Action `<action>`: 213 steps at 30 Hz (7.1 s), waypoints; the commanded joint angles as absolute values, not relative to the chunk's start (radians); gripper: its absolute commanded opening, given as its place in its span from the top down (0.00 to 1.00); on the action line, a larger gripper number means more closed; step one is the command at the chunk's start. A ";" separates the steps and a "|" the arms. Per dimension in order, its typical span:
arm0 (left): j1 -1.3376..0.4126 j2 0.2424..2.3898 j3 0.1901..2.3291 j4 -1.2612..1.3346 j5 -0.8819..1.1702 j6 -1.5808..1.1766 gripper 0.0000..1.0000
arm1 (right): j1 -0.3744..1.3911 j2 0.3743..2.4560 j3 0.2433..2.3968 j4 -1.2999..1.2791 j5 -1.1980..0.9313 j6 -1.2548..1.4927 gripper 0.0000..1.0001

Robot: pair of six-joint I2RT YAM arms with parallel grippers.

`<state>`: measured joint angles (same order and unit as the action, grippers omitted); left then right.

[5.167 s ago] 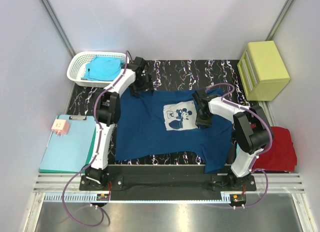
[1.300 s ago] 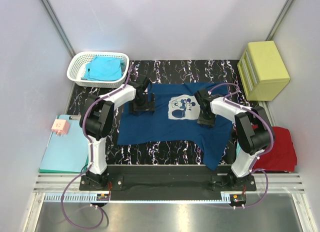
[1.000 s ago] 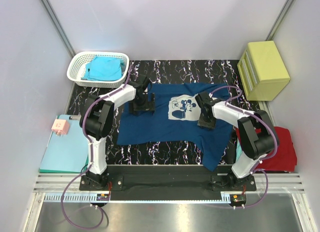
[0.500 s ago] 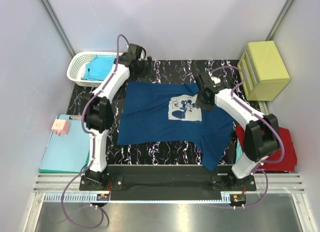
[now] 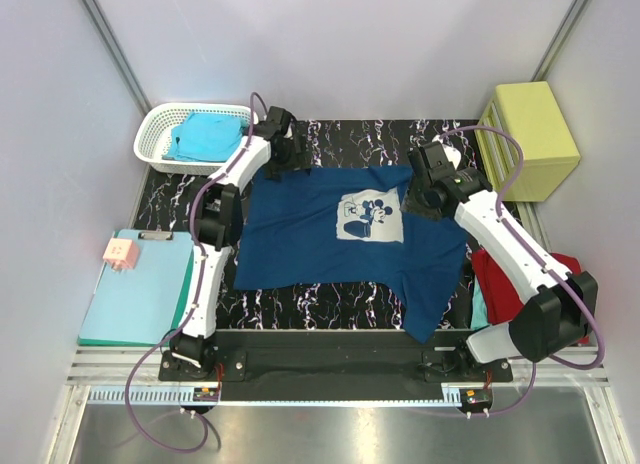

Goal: Fold and stack the t-shirts
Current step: Flatten out the tshirt, then grap the side of the flattened tshirt closest away from the robot with both arms

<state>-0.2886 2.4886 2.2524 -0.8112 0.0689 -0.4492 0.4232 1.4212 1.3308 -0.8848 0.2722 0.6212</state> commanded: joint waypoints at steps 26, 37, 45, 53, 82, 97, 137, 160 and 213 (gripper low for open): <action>-0.213 2.654 2.414 -0.864 -0.011 -0.489 0.01 | 0.433 1.293 1.160 -0.931 0.272 0.609 0.54; -0.196 2.596 2.422 -0.821 0.133 -0.472 0.01 | 0.436 1.241 1.106 -0.919 0.282 0.569 0.54; -0.415 2.030 1.859 -0.729 -0.156 -0.419 0.01 | 0.477 1.036 0.957 -0.919 0.291 0.659 0.52; -0.630 1.378 1.071 -0.436 -0.123 -0.615 0.01 | 0.626 1.080 0.847 -0.922 0.281 0.914 0.65; -0.667 1.167 0.761 -0.520 -0.063 -0.609 0.01 | 1.011 1.532 0.965 -1.307 0.457 1.364 0.70; -0.670 1.190 0.750 -0.509 -0.006 -0.588 0.01 | 1.167 1.690 0.974 -1.181 0.362 1.460 0.65; -0.695 1.209 0.741 -0.509 0.025 -0.600 0.01 | 1.181 1.664 0.994 -1.313 0.465 1.574 0.62; -0.698 1.238 0.742 -0.508 0.040 -0.595 0.01 | 1.181 1.753 0.939 -1.281 0.416 1.591 0.93; -0.617 1.127 0.664 -0.647 -0.196 -0.834 0.01 | 1.198 1.159 1.101 -1.629 0.727 1.827 1.00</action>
